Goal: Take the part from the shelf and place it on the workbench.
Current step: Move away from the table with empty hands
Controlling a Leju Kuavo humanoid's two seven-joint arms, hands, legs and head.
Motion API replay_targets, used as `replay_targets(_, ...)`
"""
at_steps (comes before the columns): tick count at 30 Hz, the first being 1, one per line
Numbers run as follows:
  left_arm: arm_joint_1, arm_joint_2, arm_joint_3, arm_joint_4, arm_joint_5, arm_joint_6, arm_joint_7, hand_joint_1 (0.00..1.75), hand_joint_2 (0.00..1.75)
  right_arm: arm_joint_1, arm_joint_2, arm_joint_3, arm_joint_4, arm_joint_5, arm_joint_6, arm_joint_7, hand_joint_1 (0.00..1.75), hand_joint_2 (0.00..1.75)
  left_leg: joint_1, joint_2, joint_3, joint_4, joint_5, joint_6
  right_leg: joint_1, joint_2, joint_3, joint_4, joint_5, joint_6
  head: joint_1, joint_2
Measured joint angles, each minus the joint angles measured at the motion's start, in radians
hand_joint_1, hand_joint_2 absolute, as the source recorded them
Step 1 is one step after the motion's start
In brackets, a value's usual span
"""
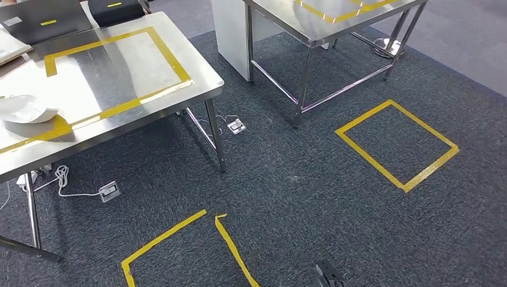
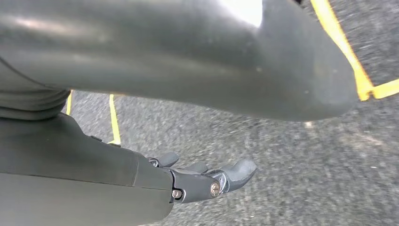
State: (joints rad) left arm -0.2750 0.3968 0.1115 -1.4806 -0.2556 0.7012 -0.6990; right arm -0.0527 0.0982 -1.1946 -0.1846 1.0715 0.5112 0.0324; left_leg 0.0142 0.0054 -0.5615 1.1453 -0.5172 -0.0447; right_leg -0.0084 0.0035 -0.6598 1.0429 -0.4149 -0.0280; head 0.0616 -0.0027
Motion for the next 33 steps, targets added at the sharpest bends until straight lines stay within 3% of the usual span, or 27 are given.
replay_targets(2, 0.066, -0.01, 0.05, -0.05, -0.027, 0.0, -0.002, 0.0, 0.0, 0.0, -0.004, 0.004, 0.0, 0.008, 0.0, -0.002, 0.0, 0.0, -0.006, -0.001, 0.07, -0.104, -0.027, 0.011, -0.001, 0.004, -0.007, -0.002, 0.018, 0.012, 0.001, 0.0)
replay_targets(3, 0.095, -0.014, 0.075, -0.071, -0.032, 0.0, -0.002, 0.0, 0.0, 0.001, -0.006, 0.006, 0.0, 0.01, 0.0, -0.003, 0.0, 0.0, -0.012, -0.002, 0.078, -0.124, -0.033, 0.018, -0.002, 0.006, -0.008, -0.005, 0.027, 0.019, 0.002, 0.0)
replay_targets(5, 0.153, -0.021, 0.121, -0.103, -0.03, 0.0, -0.002, 0.0, 0.0, 0.004, -0.011, 0.01, 0.0, 0.013, 0.0, -0.005, 0.0, 0.0, -0.014, 0.0, 0.065, -0.132, -0.018, 0.036, -0.007, 0.006, -0.01, -0.008, 0.035, 0.033, 0.0, 0.0)
replay_targets(6, 0.179, -0.024, 0.141, -0.115, -0.029, 0.0, -0.002, 0.0, 0.0, 0.006, -0.012, 0.011, 0.0, 0.014, 0.001, -0.004, 0.0, 0.0, -0.014, 0.002, 0.056, -0.133, -0.007, 0.045, -0.008, 0.006, -0.016, 0.002, 0.017, 0.039, 0.0, 0.0)
replay_targets(7, 0.202, -0.027, 0.161, -0.124, -0.032, 0.0, -0.002, 0.0, 0.0, 0.007, -0.014, 0.013, 0.0, 0.012, 0.001, -0.003, 0.0, 0.0, -0.012, 0.004, 0.044, -0.135, 0.006, 0.055, -0.008, 0.005, -0.025, 0.03, -0.022, 0.044, 0.0, 0.0)
replay_targets(9, 0.23, -0.038, 0.189, -0.127, -0.058, 0.0, -0.001, 0.0, 0.0, 0.007, -0.016, 0.014, 0.0, 0.006, 0.002, 0.002, 0.0, 0.0, -0.012, 0.005, 0.014, -0.135, 0.032, 0.065, -0.008, 0.003, -0.05, 0.137, -0.135, 0.049, 0.003, 0.0)
replay_targets(10, 0.236, -0.05, 0.197, -0.121, -0.085, 0.0, -0.001, 0.0, 0.0, 0.005, -0.017, 0.014, 0.0, 0.001, 0.002, 0.004, 0.0, 0.0, -0.013, 0.004, -0.002, -0.134, 0.046, 0.067, -0.007, 0.003, -0.058, 0.199, -0.174, 0.05, 0.004, 0.0)
replay_targets(11, 0.239, -0.065, 0.201, -0.112, -0.114, 0.0, -0.001, 0.0, 0.0, 0.003, -0.019, 0.014, 0.0, -0.004, 0.002, 0.006, 0.0, 0.0, -0.014, 0.003, -0.02, -0.133, 0.06, 0.067, -0.005, 0.003, -0.057, 0.244, -0.185, 0.05, 0.005, 0.0)
replay_targets(12, 0.239, -0.084, 0.202, -0.098, -0.151, 0.0, -0.002, 0.0, 0.0, 0.001, -0.02, 0.014, 0.0, -0.01, 0.002, 0.006, 0.0, 0.0, -0.015, 0.001, -0.038, -0.131, 0.075, 0.067, -0.003, 0.003, -0.042, 0.264, -0.172, 0.048, 0.006, 0.0)
replay_targets(14, 0.238, -0.124, 0.208, -0.068, -0.225, 0.0, -0.002, 0.0, 0.0, -0.001, -0.021, 0.012, 0.0, -0.023, 0.002, 0.005, 0.0, 0.0, -0.015, -0.001, -0.074, -0.124, 0.099, 0.062, 0.004, 0.003, 0.034, 0.205, -0.116, 0.041, 0.014, 0.0)
replay_targets(15, 0.237, -0.146, 0.216, -0.052, -0.27, 0.0, -0.001, 0.0, 0.0, -0.002, -0.021, 0.01, 0.0, -0.03, 0.002, 0.004, 0.0, 0.0, -0.016, 0.0, -0.089, -0.12, 0.109, 0.059, 0.008, 0.003, 0.088, 0.135, -0.11, 0.034, 0.019, 0.0)
replay_targets(17, 0.232, -0.194, 0.241, -0.011, -0.36, 0.0, -0.001, 0.0, 0.0, -0.004, -0.021, 0.005, 0.0, -0.039, 0.002, 0.005, 0.0, 0.0, -0.017, 0.002, -0.103, -0.117, 0.128, 0.05, 0.016, 0.003, 0.171, 0.009, -0.131, 0.022, 0.026, 0.0)
replay_targets(18, 0.23, -0.218, 0.255, 0.016, -0.398, 0.0, -0.001, 0.0, 0.0, -0.003, -0.02, 0.003, 0.0, -0.042, 0.002, 0.006, 0.0, 0.0, -0.017, 0.004, -0.104, -0.12, 0.138, 0.045, 0.019, 0.002, 0.186, -0.025, -0.144, 0.017, 0.028, 0.0)
replay_targets(20, 0.223, -0.255, 0.284, 0.089, -0.429, 0.0, -0.002, 0.0, 0.0, -0.001, -0.016, -0.002, 0.0, -0.042, 0.002, 0.009, 0.0, 0.0, -0.016, 0.006, -0.104, -0.129, 0.155, 0.033, 0.018, 0.001, 0.178, -0.04, -0.128, 0.006, 0.03, 0.0)
replay_targets(21, 0.217, -0.267, 0.3, 0.139, -0.419, 0.0, -0.001, 0.0, 0.0, 0.0, -0.014, -0.003, 0.0, -0.04, 0.001, 0.012, 0.0, 0.0, -0.015, 0.004, -0.108, -0.126, 0.146, 0.027, 0.015, -0.001, 0.17, -0.043, -0.115, -0.001, 0.03, 0.0)
replay_targets(22, 0.211, -0.277, 0.316, 0.2, -0.397, 0.0, 0.0, 0.0, 0.0, 0.0, -0.011, -0.004, 0.0, -0.038, 0.001, 0.014, 0.0, 0.0, -0.014, 0.002, -0.116, -0.107, 0.115, 0.022, 0.011, -0.003, 0.161, -0.047, -0.102, -0.008, 0.029, 0.0)
replay_targets(25, 0.201, -0.297, 0.362, 0.382, -0.323, 0.0, 0.003, 0.0, 0.0, 0.001, -0.009, -0.005, 0.0, -0.03, 0.0, 0.019, 0.0, 0.0, -0.006, -0.002, -0.152, 0.05, -0.03, 0.006, 0.008, -0.006, 0.12, -0.048, -0.064, -0.015, 0.027, 0.0)
replay_targets(26, 0.195, -0.301, 0.377, 0.451, -0.304, 0.0, 0.003, 0.0, 0.0, 0.001, -0.008, -0.005, 0.0, -0.025, 0.0, 0.021, 0.0, 0.0, -0.003, -0.002, -0.156, 0.103, -0.049, 0.002, 0.007, -0.008, 0.104, -0.046, -0.053, -0.013, 0.027, 0.0)
replay_targets(28, 0.183, -0.303, 0.419, 0.624, -0.263, -0.01, 0.018, 0.0, 0.0, 0.0, -0.008, -0.005, 0.0, -0.013, 0.0, 0.022, 0.0, 0.0, 0.002, -0.002, -0.123, 0.131, -0.019, -0.005, 0.004, -0.01, 0.071, -0.041, -0.03, -0.008, 0.027, 0.0)
replay_targets(29, 0.181, -0.303, 0.445, 0.713, -0.246, -0.025, 0.046, 0.0, 0.0, -0.001, -0.008, -0.005, 0.0, -0.007, 0.0, 0.021, 0.0, 0.0, 0.006, -0.002, -0.081, 0.095, 0.007, -0.007, 0.002, -0.009, 0.055, -0.037, -0.019, -0.004, 0.027, 0.0)
replay_targets(30, 0.183, -0.303, 0.468, 0.796, -0.238, -0.05, 0.098, 0.0, 0.0, -0.001, -0.008, -0.005, 0.0, -0.001, 0.0, 0.022, 0.0, 0.0, 0.008, -0.001, -0.029, 0.032, 0.015, -0.008, 0.001, -0.007, 0.041, -0.032, -0.01, 0.002, 0.027, 0.0)
replay_targets(32, 0.196, -0.309, 0.491, 0.935, -0.256, -0.117, 0.266, 0.0, 0.0, 0.0, -0.008, -0.004, -0.001, 0.007, 0.0, 0.027, 0.0, 0.0, 0.005, -0.002, 0.06, -0.096, -0.006, 0.0, 0.001, -0.006, 0.022, -0.026, 0.004, 0.017, 0.03, 0.0)
replay_targets(33, 0.205, -0.315, 0.494, 0.994, -0.277, -0.159, 0.378, 0.0, 0.44, 0.0, -0.008, -0.004, -0.001, 0.01, 0.0, 0.032, 0.0, 0.0, 0.001, -0.003, 0.078, -0.132, -0.022, 0.007, 0.001, -0.006, 0.018, -0.025, 0.011, 0.024, 0.034, 0.0)
